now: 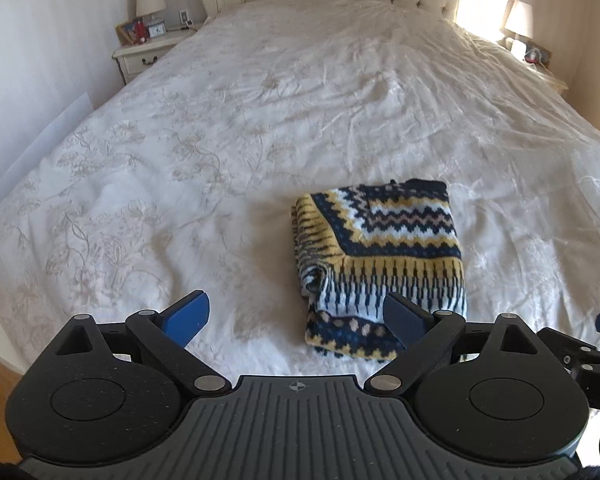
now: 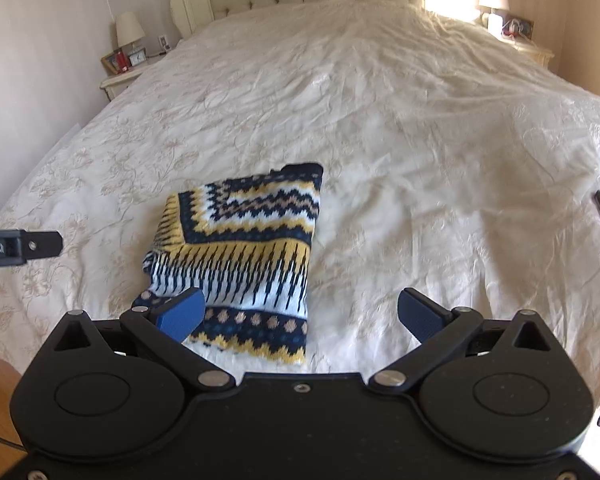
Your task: Fold small clothes
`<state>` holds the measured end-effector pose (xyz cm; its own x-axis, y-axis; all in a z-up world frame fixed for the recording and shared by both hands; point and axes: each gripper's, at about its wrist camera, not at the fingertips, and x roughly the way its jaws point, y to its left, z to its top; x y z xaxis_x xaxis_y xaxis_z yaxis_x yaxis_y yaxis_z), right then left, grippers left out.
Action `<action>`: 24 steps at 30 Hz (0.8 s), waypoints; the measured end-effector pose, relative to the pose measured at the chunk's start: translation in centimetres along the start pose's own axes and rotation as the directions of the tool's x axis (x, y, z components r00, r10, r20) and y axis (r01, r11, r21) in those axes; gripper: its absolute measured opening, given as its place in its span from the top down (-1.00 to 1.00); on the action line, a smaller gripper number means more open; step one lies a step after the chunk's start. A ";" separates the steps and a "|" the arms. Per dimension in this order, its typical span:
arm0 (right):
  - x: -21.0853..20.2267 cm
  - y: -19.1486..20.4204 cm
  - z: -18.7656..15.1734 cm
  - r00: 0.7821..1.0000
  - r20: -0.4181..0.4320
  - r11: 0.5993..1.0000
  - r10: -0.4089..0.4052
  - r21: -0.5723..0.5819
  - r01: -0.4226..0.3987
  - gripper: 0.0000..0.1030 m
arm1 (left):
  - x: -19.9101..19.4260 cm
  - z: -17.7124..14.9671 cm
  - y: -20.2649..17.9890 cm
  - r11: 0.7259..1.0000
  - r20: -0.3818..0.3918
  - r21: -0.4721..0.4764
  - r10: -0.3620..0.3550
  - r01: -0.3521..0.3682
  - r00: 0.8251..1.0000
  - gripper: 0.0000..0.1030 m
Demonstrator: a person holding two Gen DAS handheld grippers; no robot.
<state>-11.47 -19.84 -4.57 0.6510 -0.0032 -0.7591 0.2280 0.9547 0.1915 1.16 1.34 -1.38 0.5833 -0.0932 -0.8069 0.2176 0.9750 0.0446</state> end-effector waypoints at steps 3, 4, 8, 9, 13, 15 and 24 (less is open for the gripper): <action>-0.3 0.0 -0.4 1.000 -0.019 1.000 0.022 0.010 -0.022 -0.98 | 0.4 -0.9 0.0 1.000 -0.042 -0.014 -0.006 0.005 0.999 -0.83; -0.3 0.1 -0.4 0.999 -0.024 1.000 0.022 0.008 -0.022 -0.98 | 0.5 -1.2 0.0 1.000 -0.051 -0.014 -0.006 0.005 0.999 -0.83; -0.3 0.5 -0.6 0.999 -0.035 1.000 0.011 -0.001 -0.011 -0.98 | 0.8 -2.0 -0.1 1.000 -0.083 -0.009 -0.004 0.003 0.997 -0.83; -0.2 0.6 -0.7 0.999 -0.037 1.000 0.009 0.001 -0.009 -0.98 | 1.0 -2.1 -0.1 1.000 -0.089 -0.004 -0.001 0.001 0.996 -0.83; 0.0 0.7 -1.0 0.999 -0.043 1.000 0.010 0.022 -0.009 -0.98 | 1.3 -2.7 -0.1 1.000 -0.113 0.010 -0.012 0.013 0.994 -0.83; 0.0 0.7 -1.0 0.999 -0.044 1.000 0.006 0.029 -0.005 -0.98 | 1.5 -2.9 -0.2 1.000 -0.124 0.011 -0.015 0.016 0.992 -0.83; 0.0 0.7 -0.7 0.999 -0.033 0.999 0.002 0.043 -0.001 -0.98 | 2.0 -3.2 -0.4 0.999 -0.157 0.010 -0.036 0.038 0.987 -0.83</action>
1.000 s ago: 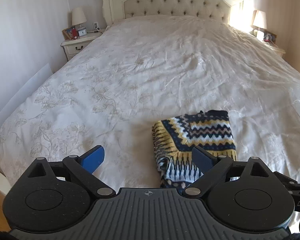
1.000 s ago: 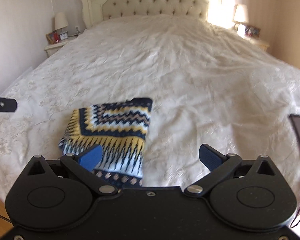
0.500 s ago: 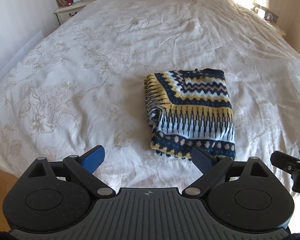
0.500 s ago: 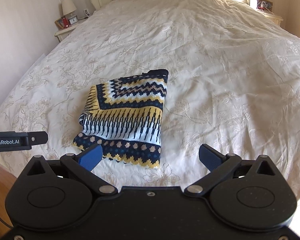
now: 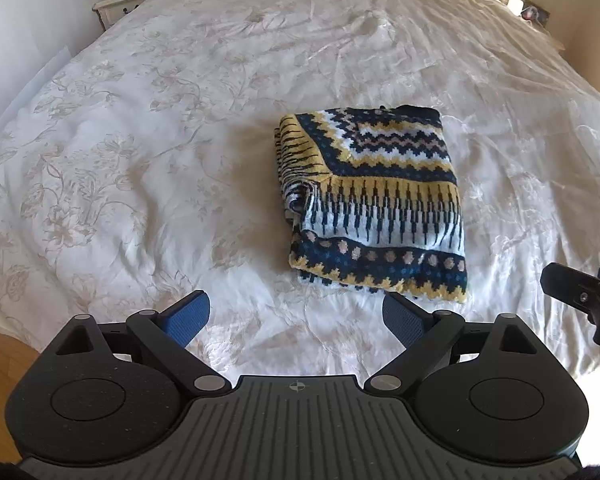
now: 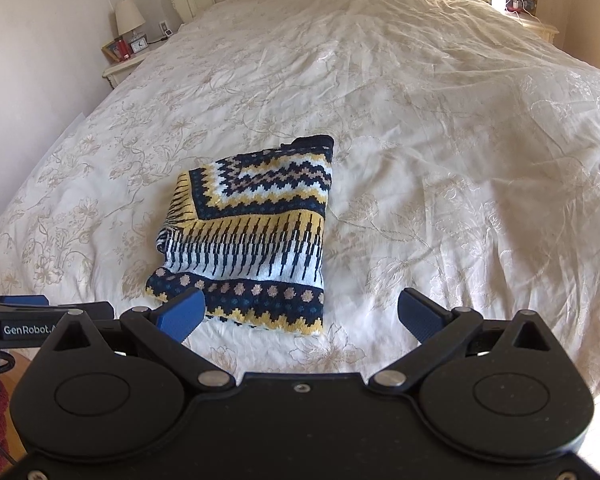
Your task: Fold small clothes
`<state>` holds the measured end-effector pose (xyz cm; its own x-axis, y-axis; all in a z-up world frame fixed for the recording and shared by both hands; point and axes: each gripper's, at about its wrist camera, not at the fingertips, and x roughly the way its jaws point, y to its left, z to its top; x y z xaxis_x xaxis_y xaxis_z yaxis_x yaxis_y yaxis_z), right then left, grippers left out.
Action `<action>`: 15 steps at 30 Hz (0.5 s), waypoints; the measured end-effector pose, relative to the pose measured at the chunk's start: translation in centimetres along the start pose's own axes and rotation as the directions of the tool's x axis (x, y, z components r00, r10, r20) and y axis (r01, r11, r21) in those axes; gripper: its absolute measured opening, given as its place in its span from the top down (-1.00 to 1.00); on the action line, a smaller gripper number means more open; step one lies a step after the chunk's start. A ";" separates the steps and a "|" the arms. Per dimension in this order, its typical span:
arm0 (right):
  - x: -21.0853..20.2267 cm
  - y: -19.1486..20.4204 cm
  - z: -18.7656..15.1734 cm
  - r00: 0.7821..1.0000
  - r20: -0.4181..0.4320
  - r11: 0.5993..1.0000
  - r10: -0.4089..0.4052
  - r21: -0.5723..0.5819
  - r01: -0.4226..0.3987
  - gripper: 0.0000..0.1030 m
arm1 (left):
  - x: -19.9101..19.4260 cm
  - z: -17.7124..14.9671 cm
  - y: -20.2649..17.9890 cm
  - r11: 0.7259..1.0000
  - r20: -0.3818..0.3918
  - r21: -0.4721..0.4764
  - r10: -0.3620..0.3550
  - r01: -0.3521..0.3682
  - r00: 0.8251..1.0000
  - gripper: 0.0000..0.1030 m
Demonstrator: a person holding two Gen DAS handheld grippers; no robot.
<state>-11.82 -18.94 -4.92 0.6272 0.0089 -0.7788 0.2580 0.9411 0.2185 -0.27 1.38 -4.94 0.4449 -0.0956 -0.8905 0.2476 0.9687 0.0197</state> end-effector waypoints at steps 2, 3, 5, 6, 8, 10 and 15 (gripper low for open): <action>0.0 0.0 0.1 1.000 0.002 1.000 0.000 0.004 0.000 -0.98 | 0.1 0.0 0.0 1.000 -0.003 0.004 -0.002 0.002 1.000 -0.83; 0.0 0.0 0.1 1.000 0.002 1.000 -0.001 0.005 0.001 -0.98 | 0.1 0.0 0.0 1.000 -0.004 0.006 -0.002 0.002 1.000 -0.83; 0.1 0.1 0.1 1.000 0.001 1.000 -0.001 0.005 0.001 -0.98 | 0.2 0.1 0.0 1.000 -0.006 0.008 -0.001 0.001 1.000 -0.83; 0.1 0.1 0.1 1.000 0.001 1.000 -0.001 0.006 0.001 -0.98 | 0.2 0.1 0.0 1.000 -0.006 0.009 0.000 0.000 1.000 -0.83; 0.1 0.1 0.2 1.000 0.000 1.000 0.001 0.008 -0.001 -0.98 | 0.2 0.1 -0.1 1.000 -0.008 0.010 0.003 -0.002 1.000 -0.83; 0.2 0.0 0.2 1.000 -0.003 1.000 0.002 0.008 -0.002 -0.98 | 0.2 0.1 -0.1 1.000 -0.008 0.010 0.003 -0.003 1.000 -0.83; 0.5 0.3 0.2 1.000 -0.007 1.000 0.004 0.009 -0.004 -0.98 | 0.2 0.1 -0.1 1.000 -0.006 0.010 0.003 -0.003 1.000 -0.83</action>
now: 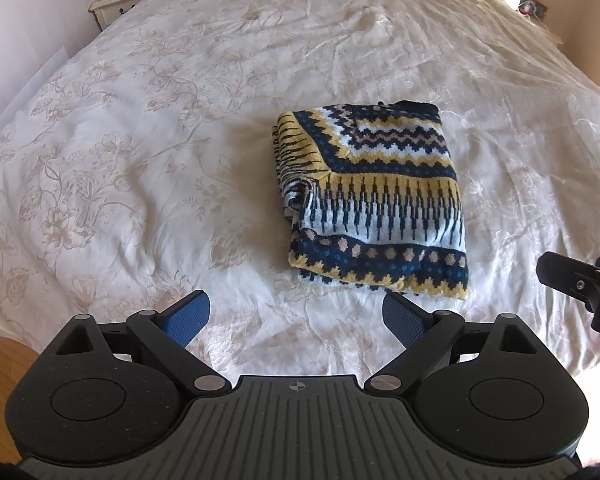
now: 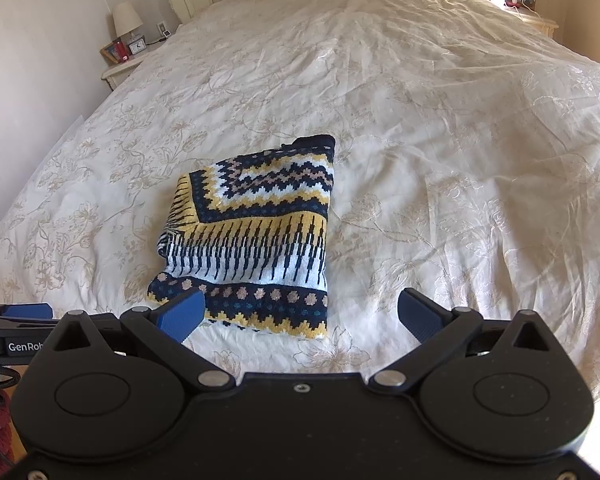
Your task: Fold small clothes
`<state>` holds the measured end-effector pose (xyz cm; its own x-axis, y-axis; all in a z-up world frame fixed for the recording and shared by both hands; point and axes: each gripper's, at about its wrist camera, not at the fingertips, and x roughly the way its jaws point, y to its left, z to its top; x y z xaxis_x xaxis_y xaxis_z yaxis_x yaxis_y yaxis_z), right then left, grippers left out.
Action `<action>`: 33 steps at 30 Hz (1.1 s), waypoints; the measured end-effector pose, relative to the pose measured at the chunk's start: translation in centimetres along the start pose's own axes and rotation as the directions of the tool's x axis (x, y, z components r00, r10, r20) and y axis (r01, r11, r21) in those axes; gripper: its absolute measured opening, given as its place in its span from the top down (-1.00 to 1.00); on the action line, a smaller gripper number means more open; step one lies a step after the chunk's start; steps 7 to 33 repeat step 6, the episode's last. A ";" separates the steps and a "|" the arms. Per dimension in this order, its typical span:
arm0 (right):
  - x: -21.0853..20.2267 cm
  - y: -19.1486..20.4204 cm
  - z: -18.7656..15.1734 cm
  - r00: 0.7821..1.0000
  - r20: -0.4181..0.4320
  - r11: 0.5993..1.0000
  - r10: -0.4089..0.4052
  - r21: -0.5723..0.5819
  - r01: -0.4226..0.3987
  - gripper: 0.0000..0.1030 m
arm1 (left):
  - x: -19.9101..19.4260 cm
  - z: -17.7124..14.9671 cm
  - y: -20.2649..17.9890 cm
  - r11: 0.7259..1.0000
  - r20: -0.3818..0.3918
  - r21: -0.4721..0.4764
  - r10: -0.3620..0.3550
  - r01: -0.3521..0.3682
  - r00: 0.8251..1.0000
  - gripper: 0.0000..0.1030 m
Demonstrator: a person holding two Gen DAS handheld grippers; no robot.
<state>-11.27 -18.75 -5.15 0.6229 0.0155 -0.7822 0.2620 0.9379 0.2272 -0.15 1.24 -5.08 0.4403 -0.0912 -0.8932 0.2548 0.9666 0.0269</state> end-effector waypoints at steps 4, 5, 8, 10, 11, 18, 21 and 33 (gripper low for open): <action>0.2 0.2 0.0 1.000 -0.005 1.000 0.000 0.001 0.000 -0.98 | 0.1 0.1 0.1 1.000 0.003 0.002 0.000 0.000 1.000 -0.83; 0.2 0.2 0.0 1.000 -0.005 1.000 0.000 0.002 0.000 -0.98 | 0.1 0.1 0.1 1.000 0.002 0.002 0.000 0.000 1.000 -0.83; 0.3 0.2 0.0 1.000 -0.006 1.000 0.001 0.003 -0.001 -0.98 | 0.1 0.1 0.1 1.000 0.002 0.002 0.000 0.000 1.000 -0.83; 0.3 0.2 0.0 1.000 -0.006 1.000 0.001 0.003 -0.001 -0.98 | 0.1 0.1 0.1 1.000 0.002 0.002 0.000 0.000 1.000 -0.83; 0.3 0.2 0.0 1.000 -0.006 1.000 0.001 0.003 -0.001 -0.98 | 0.1 0.1 0.1 1.000 0.002 0.002 0.000 0.000 1.000 -0.83; 0.3 0.2 0.0 1.000 -0.006 1.000 0.001 0.003 -0.001 -0.98 | 0.1 0.1 0.1 1.000 0.002 0.002 0.000 0.000 1.000 -0.83; 0.3 0.2 0.0 1.000 -0.006 1.000 0.001 0.003 -0.001 -0.98 | 0.1 0.1 0.1 1.000 0.002 0.002 0.000 0.000 1.000 -0.83; 0.3 0.2 0.0 1.000 -0.006 1.000 0.001 0.003 -0.001 -0.98 | 0.1 0.1 0.1 1.000 0.002 0.002 0.000 0.000 1.000 -0.83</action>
